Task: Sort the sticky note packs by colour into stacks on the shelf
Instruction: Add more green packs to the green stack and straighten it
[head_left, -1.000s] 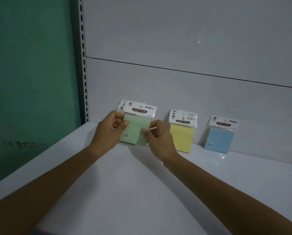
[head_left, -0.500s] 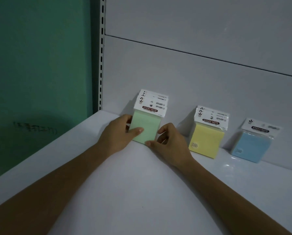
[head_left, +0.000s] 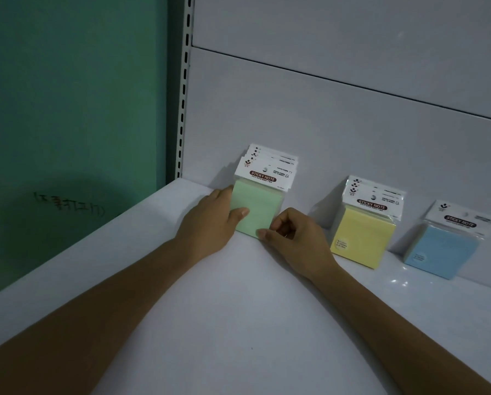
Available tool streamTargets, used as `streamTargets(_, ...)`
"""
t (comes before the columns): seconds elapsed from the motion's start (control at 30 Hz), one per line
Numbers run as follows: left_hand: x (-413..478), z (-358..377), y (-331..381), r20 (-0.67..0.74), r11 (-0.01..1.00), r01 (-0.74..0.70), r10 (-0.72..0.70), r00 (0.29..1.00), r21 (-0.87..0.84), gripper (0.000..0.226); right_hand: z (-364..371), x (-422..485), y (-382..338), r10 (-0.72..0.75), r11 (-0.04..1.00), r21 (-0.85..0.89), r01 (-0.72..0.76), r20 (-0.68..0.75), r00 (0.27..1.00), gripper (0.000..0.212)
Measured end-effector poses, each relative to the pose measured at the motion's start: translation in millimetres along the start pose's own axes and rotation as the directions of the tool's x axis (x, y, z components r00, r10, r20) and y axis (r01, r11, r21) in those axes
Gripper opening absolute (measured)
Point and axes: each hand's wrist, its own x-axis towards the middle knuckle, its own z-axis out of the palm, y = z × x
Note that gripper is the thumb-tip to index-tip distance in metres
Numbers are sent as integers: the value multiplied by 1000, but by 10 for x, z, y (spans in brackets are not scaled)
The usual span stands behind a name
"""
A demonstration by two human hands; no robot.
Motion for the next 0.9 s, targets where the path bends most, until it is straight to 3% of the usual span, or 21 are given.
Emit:
streamTargets(0.17,-6,-29,8,30,997,12,-10,1000,-78,42,-20,-16,-22,41,998,57,-41,-11,999,23)
streamTargets(0.47,-61,-104,124,68,997,77,-75,995,-30,46,-96,-96,-141,93,989,116,-95,25,995,21)
streamTargets(0.6,-78,-137,183,-104,989,131,-124,987,64,62,-269,-211,-170,88,974,207,-97,52,995,19)
streamTargets(0.77,-73,-103,606,-375,997,6,22,927,74,66,-621,-410,-114,-46,993,107,46,-8,999,16)
streamTargets(0.9,-146,204,1194,-342,977,-174,205,917,120,63,-1064,-635,80,-137,990,29,140,-87,987,17)
